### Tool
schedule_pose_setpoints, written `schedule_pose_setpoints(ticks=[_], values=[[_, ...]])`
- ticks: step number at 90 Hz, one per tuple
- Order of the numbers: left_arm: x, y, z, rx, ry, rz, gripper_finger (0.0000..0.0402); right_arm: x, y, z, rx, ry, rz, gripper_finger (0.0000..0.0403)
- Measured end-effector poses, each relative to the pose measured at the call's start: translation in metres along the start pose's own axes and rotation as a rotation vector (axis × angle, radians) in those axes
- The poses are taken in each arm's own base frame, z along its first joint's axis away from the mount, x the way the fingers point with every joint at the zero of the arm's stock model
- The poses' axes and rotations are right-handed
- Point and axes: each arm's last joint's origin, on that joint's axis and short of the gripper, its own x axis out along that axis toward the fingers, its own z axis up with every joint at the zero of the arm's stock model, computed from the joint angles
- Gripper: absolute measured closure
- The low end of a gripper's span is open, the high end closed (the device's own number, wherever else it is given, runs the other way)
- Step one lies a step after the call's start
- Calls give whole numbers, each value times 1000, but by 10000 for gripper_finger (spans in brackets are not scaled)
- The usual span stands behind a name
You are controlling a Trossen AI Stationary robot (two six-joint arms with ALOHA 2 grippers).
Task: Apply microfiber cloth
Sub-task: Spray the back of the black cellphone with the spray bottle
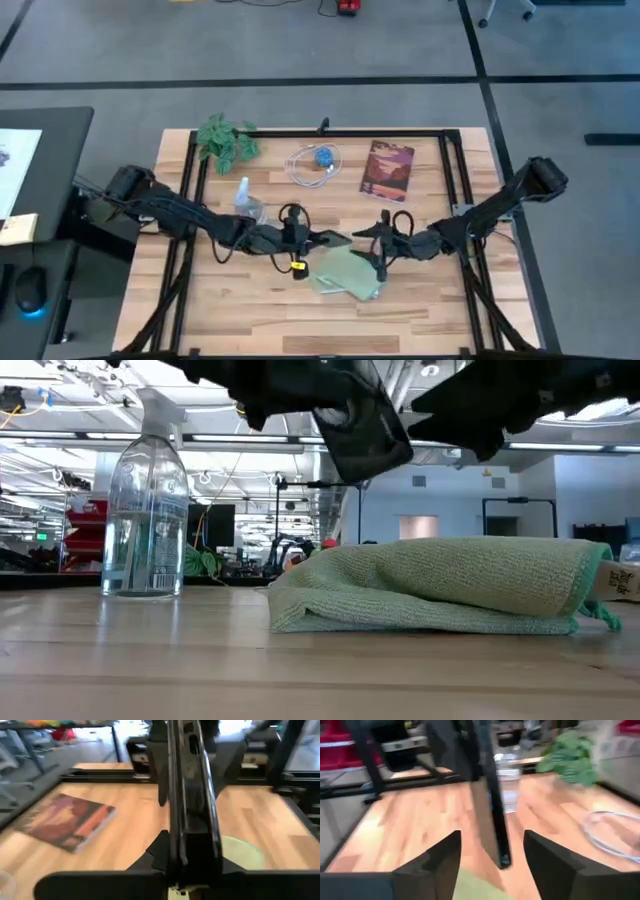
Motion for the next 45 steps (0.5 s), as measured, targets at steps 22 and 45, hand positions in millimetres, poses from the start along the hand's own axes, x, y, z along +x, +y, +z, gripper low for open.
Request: schedule_pose_setpoints(ticks=[22,45], values=[[19,-11,5,21,41,-79,397,28,9,14,-155,168,22,196],[22,-13,4,36,124,-77,388,36,16,23,-154,185,54,330]])
